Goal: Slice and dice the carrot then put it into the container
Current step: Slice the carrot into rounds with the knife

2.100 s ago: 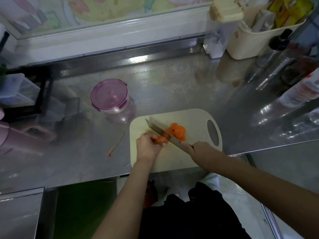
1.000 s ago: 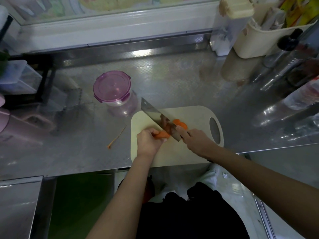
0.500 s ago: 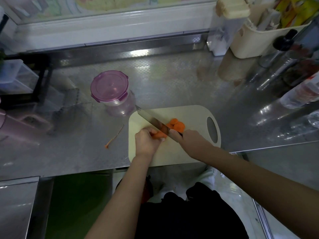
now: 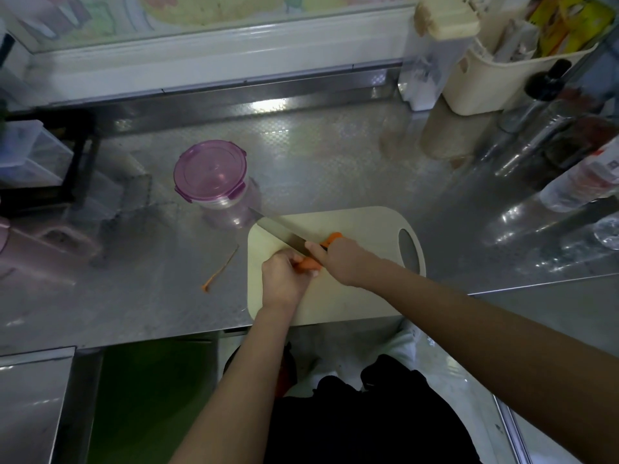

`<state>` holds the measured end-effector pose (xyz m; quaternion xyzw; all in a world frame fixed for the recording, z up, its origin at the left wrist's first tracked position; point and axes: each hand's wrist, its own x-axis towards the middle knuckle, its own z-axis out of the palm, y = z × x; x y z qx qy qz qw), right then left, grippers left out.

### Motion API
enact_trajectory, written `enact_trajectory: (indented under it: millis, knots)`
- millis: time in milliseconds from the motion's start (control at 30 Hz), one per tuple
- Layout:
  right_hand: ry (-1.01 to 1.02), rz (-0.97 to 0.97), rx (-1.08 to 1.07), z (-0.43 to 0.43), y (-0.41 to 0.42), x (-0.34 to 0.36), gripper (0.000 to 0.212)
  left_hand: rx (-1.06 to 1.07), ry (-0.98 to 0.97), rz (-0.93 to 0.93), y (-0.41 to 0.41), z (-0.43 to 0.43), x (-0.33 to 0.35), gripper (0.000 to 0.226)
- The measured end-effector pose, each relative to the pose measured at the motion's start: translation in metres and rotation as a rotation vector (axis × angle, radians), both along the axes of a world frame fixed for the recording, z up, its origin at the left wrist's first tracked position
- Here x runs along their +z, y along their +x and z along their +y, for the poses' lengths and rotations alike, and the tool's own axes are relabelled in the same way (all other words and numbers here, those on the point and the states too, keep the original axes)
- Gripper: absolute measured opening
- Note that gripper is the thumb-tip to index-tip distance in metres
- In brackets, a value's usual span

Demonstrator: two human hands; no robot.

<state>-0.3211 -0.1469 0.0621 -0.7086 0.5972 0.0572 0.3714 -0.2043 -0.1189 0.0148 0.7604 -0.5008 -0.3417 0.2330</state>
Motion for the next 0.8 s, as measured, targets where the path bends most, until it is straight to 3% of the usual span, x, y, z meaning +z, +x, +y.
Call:
enact_trajectory:
  millis: [167, 267, 367, 400, 467, 533, 567, 667, 800]
  knots:
    - [0.023, 0.037, -0.061, -0.009, -0.003, -0.014, 0.049, -0.007, -0.013, 0.013, 0.0, 0.001, 0.001, 0.018]
    - [-0.07, 0.112, 0.134, -0.003, -0.001, -0.024, 0.048, 0.038, 0.011, 0.06, -0.001, 0.002, 0.004, 0.022]
    - [-0.059, -0.142, 0.008, 0.002, -0.012, -0.023, 0.035, 0.072, 0.055, 0.098, 0.001, 0.0, 0.007, 0.02]
    - [-0.107, -0.178, 0.013, 0.009, -0.017, -0.019, 0.031, 0.079, 0.074, 0.105, 0.003, -0.002, 0.008, 0.018]
    - [-0.403, -0.137, 0.084, 0.017, -0.035, -0.015, 0.018, 0.081, 0.1, 0.124, 0.005, -0.004, 0.009, 0.018]
    - [-0.529, 0.044, 0.402, 0.025, -0.051, -0.018, 0.063, 0.068, 0.106, 0.125, 0.004, -0.005, 0.009, 0.019]
    - [-0.411, 0.117, 0.444, 0.029, -0.058, -0.019, 0.071, 0.061, 0.105, 0.118, 0.004, -0.005, 0.009, 0.019]
    - [-0.125, 0.218, 0.366, 0.044, -0.067, -0.016, 0.062, 0.045, 0.11, 0.08, 0.005, -0.005, 0.008, 0.019]
    - [-0.115, 0.211, 0.285, 0.046, -0.064, -0.013, 0.062, 0.002, 0.074, 0.007, 0.006, -0.006, 0.004, 0.023]
